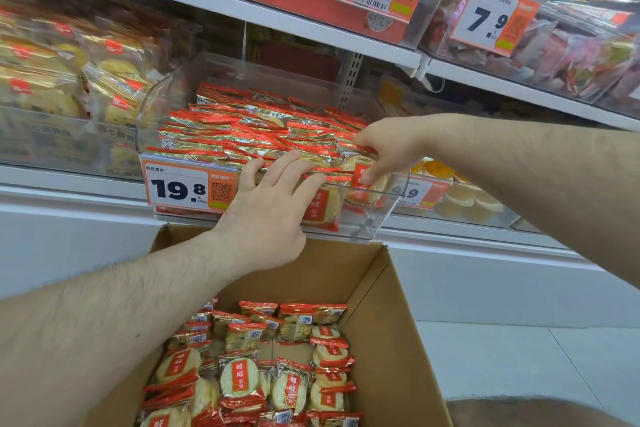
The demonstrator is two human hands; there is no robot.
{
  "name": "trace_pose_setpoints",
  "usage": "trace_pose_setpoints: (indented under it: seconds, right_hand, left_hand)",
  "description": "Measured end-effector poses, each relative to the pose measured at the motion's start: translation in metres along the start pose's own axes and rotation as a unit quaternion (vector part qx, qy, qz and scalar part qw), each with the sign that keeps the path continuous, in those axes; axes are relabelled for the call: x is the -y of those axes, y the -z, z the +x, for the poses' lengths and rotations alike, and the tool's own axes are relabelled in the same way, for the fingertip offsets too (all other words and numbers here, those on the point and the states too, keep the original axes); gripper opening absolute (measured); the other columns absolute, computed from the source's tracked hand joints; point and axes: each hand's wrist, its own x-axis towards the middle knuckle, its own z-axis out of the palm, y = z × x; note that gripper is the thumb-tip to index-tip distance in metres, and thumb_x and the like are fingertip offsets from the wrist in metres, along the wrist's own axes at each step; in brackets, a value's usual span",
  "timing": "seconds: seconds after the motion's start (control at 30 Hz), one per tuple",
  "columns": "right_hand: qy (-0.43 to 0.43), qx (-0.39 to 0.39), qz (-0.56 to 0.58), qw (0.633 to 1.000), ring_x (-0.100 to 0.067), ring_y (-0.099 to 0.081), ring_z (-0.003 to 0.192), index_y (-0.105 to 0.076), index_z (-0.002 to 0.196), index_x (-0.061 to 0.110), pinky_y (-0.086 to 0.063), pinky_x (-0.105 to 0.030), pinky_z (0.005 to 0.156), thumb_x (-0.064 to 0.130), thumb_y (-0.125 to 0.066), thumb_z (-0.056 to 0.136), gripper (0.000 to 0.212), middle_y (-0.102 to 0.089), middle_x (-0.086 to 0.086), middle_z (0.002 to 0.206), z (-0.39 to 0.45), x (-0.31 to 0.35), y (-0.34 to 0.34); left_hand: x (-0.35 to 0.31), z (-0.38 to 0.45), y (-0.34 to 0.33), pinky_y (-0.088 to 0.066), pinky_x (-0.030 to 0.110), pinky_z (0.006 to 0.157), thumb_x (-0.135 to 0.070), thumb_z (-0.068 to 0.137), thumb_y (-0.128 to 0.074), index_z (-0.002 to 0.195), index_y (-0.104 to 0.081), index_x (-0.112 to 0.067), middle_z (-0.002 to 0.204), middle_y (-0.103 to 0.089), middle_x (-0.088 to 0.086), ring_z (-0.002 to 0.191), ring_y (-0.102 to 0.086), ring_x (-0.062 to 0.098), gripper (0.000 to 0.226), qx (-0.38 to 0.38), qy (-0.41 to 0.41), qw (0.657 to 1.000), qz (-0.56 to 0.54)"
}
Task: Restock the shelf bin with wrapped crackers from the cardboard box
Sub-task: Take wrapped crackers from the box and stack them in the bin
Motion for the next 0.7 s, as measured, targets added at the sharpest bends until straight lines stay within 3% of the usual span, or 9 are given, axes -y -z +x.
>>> trace_pose_setpoints:
  seconds: [0.1, 0.23, 0.37, 0.47, 0.57, 0.63, 0.7]
  right_hand:
    - [0.019, -0.022, -0.087, 0.996, -0.021, -0.055, 0.111, -0.044, 0.142, 0.019, -0.048, -0.036, 0.094, 0.057, -0.066, 0.083, 0.073, -0.058, 0.001, 0.127, 0.002, -0.002, -0.010]
    - [0.037, -0.047, -0.132, 0.989, -0.016, -0.052, 0.081, -0.049, 0.127, 0.022, -0.049, -0.031, 0.071, 0.050, -0.069, 0.084, 0.056, -0.054, 0.008, 0.090, 0.003, 0.002, -0.015]
    - [0.012, -0.073, -0.119, 0.990, -0.013, -0.053, 0.073, -0.040, 0.130, 0.022, -0.048, -0.029, 0.063, 0.049, -0.075, 0.078, 0.068, -0.054, 0.005, 0.087, 0.006, 0.007, -0.019]
    - [-0.013, -0.080, -0.173, 0.982, -0.011, -0.048, 0.066, -0.046, 0.120, 0.023, -0.044, -0.028, 0.058, 0.068, -0.074, 0.069, 0.073, -0.046, 0.007, 0.076, 0.010, 0.011, -0.018]
    - [-0.036, -0.082, -0.279, 0.956, -0.014, -0.056, 0.067, -0.056, 0.097, 0.022, -0.054, -0.031, 0.064, 0.084, -0.060, 0.064, 0.070, -0.056, 0.005, 0.075, 0.009, 0.013, -0.019]
    - [-0.018, -0.081, -0.313, 0.946, -0.015, -0.057, 0.066, -0.059, 0.091, 0.022, -0.055, -0.033, 0.070, 0.075, -0.058, 0.077, 0.054, -0.058, 0.004, 0.073, 0.009, 0.014, -0.022]
    - [0.029, -0.071, -0.335, 0.939, -0.016, -0.054, 0.064, -0.061, 0.095, 0.019, -0.056, -0.036, 0.075, 0.051, -0.057, 0.091, 0.032, -0.057, 0.004, 0.073, 0.010, 0.015, -0.027]
  left_hand:
    - [0.000, 0.000, -0.001, -0.004, 0.055, 0.117, -0.023, 0.083, -0.056, 0.147, -0.031, -0.021, 0.155, -0.024, 0.001, 0.148, -0.006, 0.021, 0.068, -0.008, -0.003, 1.000, -0.009]
    - [0.000, 0.000, -0.003, -0.011, 0.059, 0.114, -0.020, 0.078, -0.059, 0.140, -0.042, -0.016, 0.149, -0.036, 0.004, 0.146, -0.019, 0.026, 0.064, -0.030, -0.010, 0.999, -0.018]
    - [-0.002, 0.003, -0.001, -0.013, 0.058, 0.111, -0.018, 0.076, -0.055, 0.128, -0.050, -0.013, 0.133, -0.042, 0.003, 0.138, -0.029, 0.025, 0.053, -0.044, 0.006, 0.997, -0.055]
    - [-0.004, 0.007, -0.001, -0.013, 0.055, 0.111, -0.017, 0.078, -0.058, 0.121, -0.053, -0.015, 0.121, -0.040, -0.001, 0.127, -0.032, 0.020, 0.044, -0.051, 0.014, 0.996, -0.069]
    - [-0.003, 0.009, -0.001, -0.011, 0.052, 0.112, -0.015, 0.080, -0.058, 0.118, -0.053, -0.016, 0.118, -0.038, -0.002, 0.124, -0.032, 0.018, 0.038, -0.054, 0.022, 0.995, -0.081]
    - [-0.002, 0.009, -0.002, -0.011, 0.052, 0.112, -0.014, 0.081, -0.058, 0.118, -0.054, -0.016, 0.118, -0.039, -0.002, 0.124, -0.032, 0.018, 0.037, -0.058, 0.022, 0.995, -0.081]
    - [-0.003, 0.009, -0.002, -0.013, 0.052, 0.111, -0.014, 0.080, -0.058, 0.117, -0.054, -0.016, 0.117, -0.039, -0.002, 0.123, -0.033, 0.019, 0.037, -0.060, 0.022, 0.995, -0.078]
